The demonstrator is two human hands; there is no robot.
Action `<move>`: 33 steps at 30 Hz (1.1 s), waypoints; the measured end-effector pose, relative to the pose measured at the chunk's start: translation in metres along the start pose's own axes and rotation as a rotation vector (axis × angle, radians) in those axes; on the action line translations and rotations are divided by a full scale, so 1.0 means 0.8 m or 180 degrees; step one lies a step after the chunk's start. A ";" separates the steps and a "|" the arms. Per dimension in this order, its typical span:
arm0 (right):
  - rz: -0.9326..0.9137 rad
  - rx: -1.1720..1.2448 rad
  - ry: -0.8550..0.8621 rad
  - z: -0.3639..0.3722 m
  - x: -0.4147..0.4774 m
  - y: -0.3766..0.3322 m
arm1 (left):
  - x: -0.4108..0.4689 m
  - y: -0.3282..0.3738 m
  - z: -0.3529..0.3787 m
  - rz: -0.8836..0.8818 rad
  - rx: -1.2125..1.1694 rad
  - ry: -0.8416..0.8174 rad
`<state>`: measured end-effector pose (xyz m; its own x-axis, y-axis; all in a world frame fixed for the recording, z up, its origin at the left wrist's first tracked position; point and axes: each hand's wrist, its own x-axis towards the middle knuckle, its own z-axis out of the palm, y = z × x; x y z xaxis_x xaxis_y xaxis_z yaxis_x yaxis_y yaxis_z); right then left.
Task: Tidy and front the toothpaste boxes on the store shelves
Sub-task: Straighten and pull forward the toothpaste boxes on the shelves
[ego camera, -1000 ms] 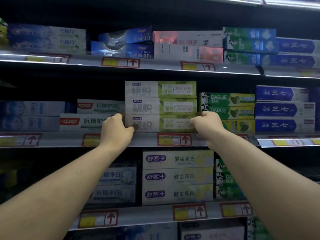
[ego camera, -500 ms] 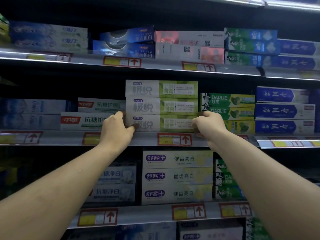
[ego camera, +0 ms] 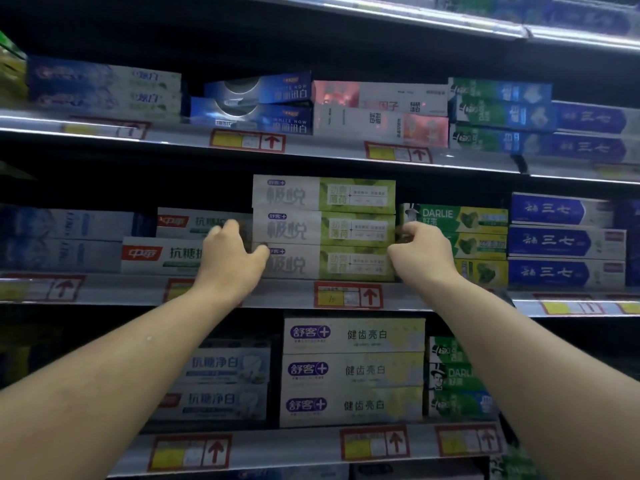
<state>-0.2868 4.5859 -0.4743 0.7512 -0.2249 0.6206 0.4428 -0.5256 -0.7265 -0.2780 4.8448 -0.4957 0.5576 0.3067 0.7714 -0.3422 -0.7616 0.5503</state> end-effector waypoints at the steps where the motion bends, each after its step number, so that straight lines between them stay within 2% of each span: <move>1: -0.0134 -0.0021 0.0050 -0.002 0.002 -0.006 | 0.009 0.001 -0.004 0.0025 -0.0044 0.0017; 3: -0.0351 -0.0054 0.0159 -0.003 0.010 -0.016 | 0.028 0.003 -0.012 0.0035 -0.0131 0.0018; 5: -0.0445 -0.0105 0.0283 -0.003 0.019 -0.024 | 0.043 0.008 -0.017 -0.0186 -0.0351 -0.0041; 10: -0.0269 0.0033 0.0283 -0.001 0.032 -0.027 | 0.060 0.011 -0.008 -0.0648 -0.1007 -0.0203; 15: -0.0263 0.0007 0.0190 0.003 0.037 -0.025 | 0.066 0.009 0.002 -0.0640 -0.1497 -0.0186; 25: -0.0190 -0.0225 0.0028 0.003 0.049 -0.020 | 0.072 0.009 -0.002 -0.0650 -0.1370 0.0214; 33: -0.0125 -0.0260 0.0043 0.010 0.056 -0.017 | 0.076 0.011 -0.007 -0.0547 -0.1027 0.0261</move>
<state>-0.2552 4.5896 -0.4387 0.7272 -0.2136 0.6524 0.4299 -0.5992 -0.6754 -0.2511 4.8596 -0.4419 0.5697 0.4690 0.6749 -0.4770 -0.4801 0.7362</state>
